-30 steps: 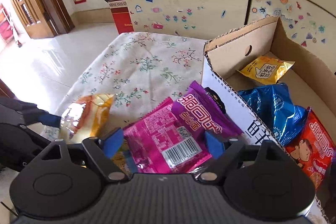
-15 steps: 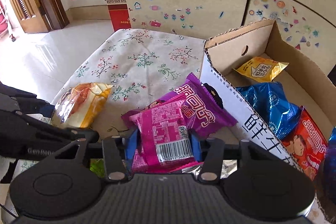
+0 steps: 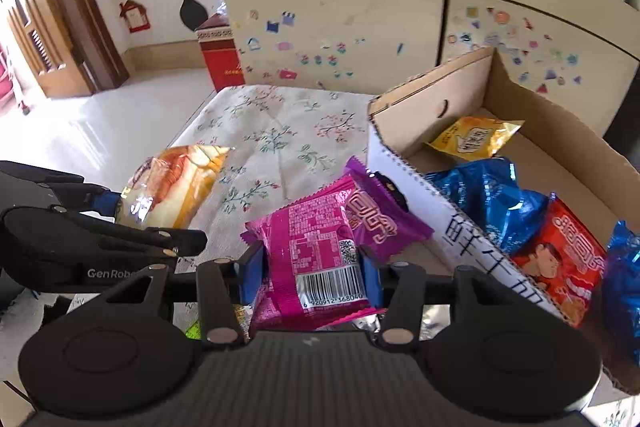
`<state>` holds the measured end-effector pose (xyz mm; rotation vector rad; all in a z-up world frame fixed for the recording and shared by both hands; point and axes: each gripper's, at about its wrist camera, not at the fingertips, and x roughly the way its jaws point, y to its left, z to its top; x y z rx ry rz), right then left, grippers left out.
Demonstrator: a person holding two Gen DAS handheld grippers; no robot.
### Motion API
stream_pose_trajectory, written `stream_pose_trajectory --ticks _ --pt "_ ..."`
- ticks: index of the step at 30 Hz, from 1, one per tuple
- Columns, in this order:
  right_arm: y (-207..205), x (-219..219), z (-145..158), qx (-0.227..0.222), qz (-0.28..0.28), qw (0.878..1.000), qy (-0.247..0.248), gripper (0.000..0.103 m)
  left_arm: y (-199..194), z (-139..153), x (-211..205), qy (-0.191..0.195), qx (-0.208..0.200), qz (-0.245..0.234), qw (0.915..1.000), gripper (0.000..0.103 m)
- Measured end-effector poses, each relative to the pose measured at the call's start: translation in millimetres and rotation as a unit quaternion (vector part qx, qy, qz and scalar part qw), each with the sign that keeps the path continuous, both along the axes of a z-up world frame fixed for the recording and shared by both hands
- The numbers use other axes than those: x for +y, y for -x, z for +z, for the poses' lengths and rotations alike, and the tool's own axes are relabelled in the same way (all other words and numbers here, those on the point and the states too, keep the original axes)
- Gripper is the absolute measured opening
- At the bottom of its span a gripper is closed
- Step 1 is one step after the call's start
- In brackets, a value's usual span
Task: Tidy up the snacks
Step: 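Grasp the croissant packet with left tool while right tool grasps the pink packet, then carry both held packets over the cardboard box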
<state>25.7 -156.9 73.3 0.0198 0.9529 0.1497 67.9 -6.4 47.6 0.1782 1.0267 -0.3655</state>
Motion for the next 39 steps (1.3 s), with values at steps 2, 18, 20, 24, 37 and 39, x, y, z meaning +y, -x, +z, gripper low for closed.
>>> stream_pose_trajectory --ticks 2,18,20,24,37,39 --pt "2 -3 4 -0.005 -0.007 1.000 -0.001 0.056 0 5 -3 0.000 -0.010 -0.001 1.0000 0.055" --pt "24 -37 63 -0.086 -0.071 0.993 -0.033 0.056 4 53 -31 0.028 -0.111 -0.004 0.9934 0.055" --pt "28 -45 72 -0.099 -0.082 0.991 -0.033 0.056 4 59 -36 0.037 -0.124 -0.004 0.9916 0.055" --pt "38 -64 87 -0.118 -0.116 0.985 -0.039 0.056 1 65 -48 0.052 -0.126 -0.003 0.9907 0.055" --pt "66 -123 101 -0.136 -0.249 0.957 -0.054 0.056 1 78 -102 0.097 -0.136 -0.062 0.9840 0.055" --pt "66 -127 100 -0.138 -0.262 0.953 -0.056 0.056 0 79 -113 0.097 -0.138 -0.073 0.9829 0.055"
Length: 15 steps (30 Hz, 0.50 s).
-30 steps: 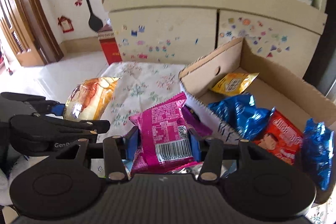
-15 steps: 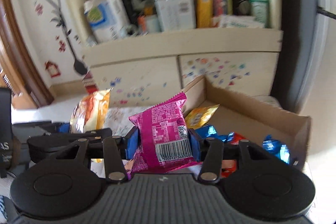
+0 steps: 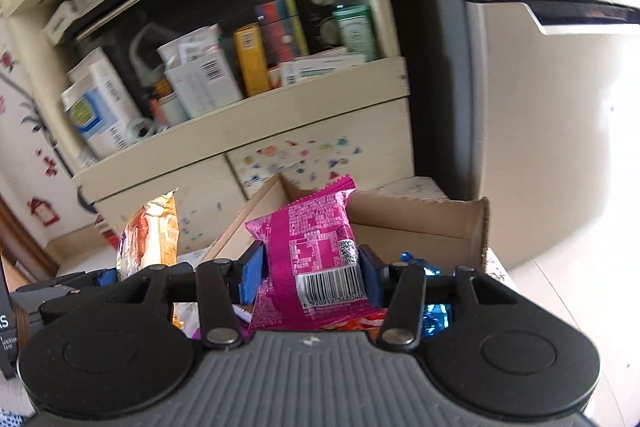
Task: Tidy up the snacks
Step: 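Carry both held packets over the cardboard box, then open both tools to drop the croissant and pink packets into the box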
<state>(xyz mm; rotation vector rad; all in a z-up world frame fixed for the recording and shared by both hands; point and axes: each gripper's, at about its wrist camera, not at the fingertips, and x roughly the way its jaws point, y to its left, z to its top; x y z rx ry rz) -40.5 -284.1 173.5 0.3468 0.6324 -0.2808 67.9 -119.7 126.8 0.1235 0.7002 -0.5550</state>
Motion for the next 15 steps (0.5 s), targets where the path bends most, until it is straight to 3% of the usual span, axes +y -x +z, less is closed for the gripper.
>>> stream_pose_trajectory --ticks 10,12,15 --pt "-12 -23 -15 0.008 -0.075 0.997 -0.029 0.056 -30 -9 -48 -0.001 0.010 -0.030 0.9995 0.056" --pt "-15 -27 -20 0.010 -0.090 0.995 -0.032 0.061 -38 -15 -57 -0.007 0.020 -0.035 0.9992 0.058" --pt "-16 -31 -24 0.014 -0.099 0.994 -0.039 0.071 -38 -21 -62 -0.015 0.027 -0.027 0.9992 0.076"
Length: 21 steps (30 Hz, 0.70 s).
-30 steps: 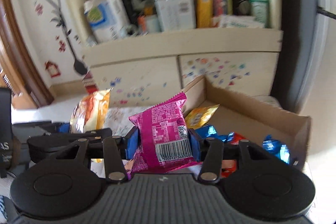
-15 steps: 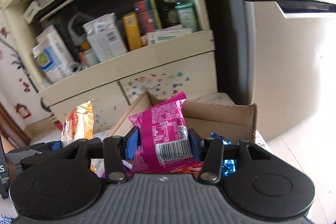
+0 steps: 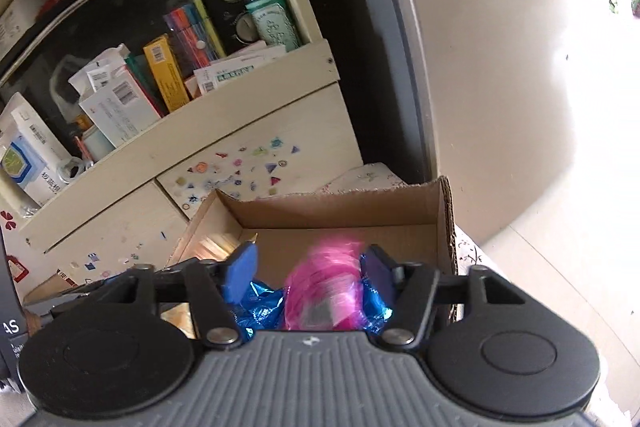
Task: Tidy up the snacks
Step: 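Open both tools to drop the croissant and pink packets into the box, then lower left tool to the green packet while right tool reaches the blue Ameria packet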
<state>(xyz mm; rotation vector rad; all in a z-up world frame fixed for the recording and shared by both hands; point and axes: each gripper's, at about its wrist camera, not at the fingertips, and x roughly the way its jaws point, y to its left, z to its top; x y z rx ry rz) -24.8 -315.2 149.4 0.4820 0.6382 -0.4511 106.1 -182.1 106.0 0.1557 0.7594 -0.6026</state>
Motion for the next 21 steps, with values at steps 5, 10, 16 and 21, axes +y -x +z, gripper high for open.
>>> stream_pose_trajectory --ticks 5,10,16,21 --pt "3 3 1 0.004 0.010 1.000 0.001 0.076 10 1 -6 -0.030 -0.019 -0.005 0.9994 0.081" --pt "3 6 0 0.014 0.022 1.000 0.000 0.079 17 0 -2 -0.044 -0.010 -0.009 0.9989 0.081" --pt "6 11 -6 0.037 0.041 0.998 -0.015 0.081 27 0 10 -0.065 -0.006 -0.007 0.9978 0.081" --pt "11 16 -11 0.047 0.054 0.997 -0.033 0.082 39 -4 27 -0.078 0.004 -0.005 0.9970 0.081"
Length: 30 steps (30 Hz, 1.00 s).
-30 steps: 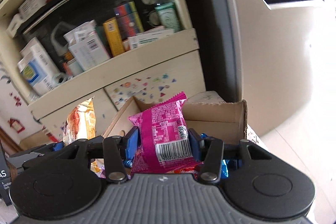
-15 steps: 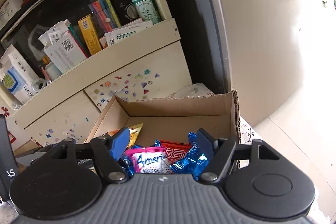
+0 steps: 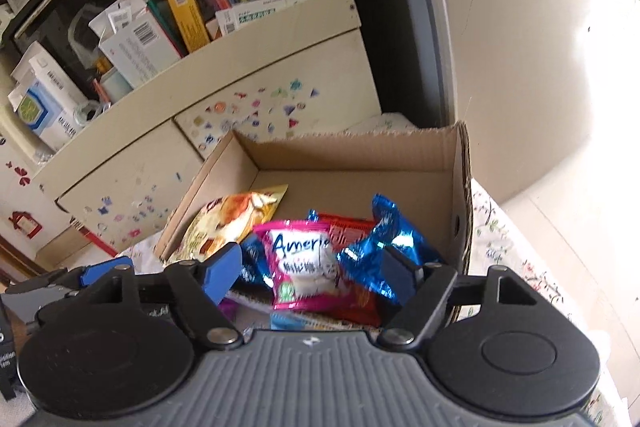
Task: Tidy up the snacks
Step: 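Lower left tool to the green packet while right tool reaches the blue Ameria packet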
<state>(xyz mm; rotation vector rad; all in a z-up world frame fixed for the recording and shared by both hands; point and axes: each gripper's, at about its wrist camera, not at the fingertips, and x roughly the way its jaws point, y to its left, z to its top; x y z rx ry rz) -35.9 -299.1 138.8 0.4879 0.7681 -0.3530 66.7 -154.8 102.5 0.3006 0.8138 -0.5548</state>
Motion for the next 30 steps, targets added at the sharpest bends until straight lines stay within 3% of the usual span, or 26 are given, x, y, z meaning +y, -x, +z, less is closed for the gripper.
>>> stream_pose_trajectory --ticks 8,18,30 --pt "5 13 -8 0.031 0.039 0.999 -0.003 0.087 18 -11 20 -0.030 0.006 -0.002 0.9995 0.081" --pt "13 19 -23 0.060 0.067 0.994 -0.065 0.090 44 -24 57 -0.057 0.024 -0.018 0.9979 0.082" --pt "12 30 -48 0.107 0.072 0.987 -0.093 0.091 49 -47 91 -0.057 0.068 -0.033 0.9955 0.082"
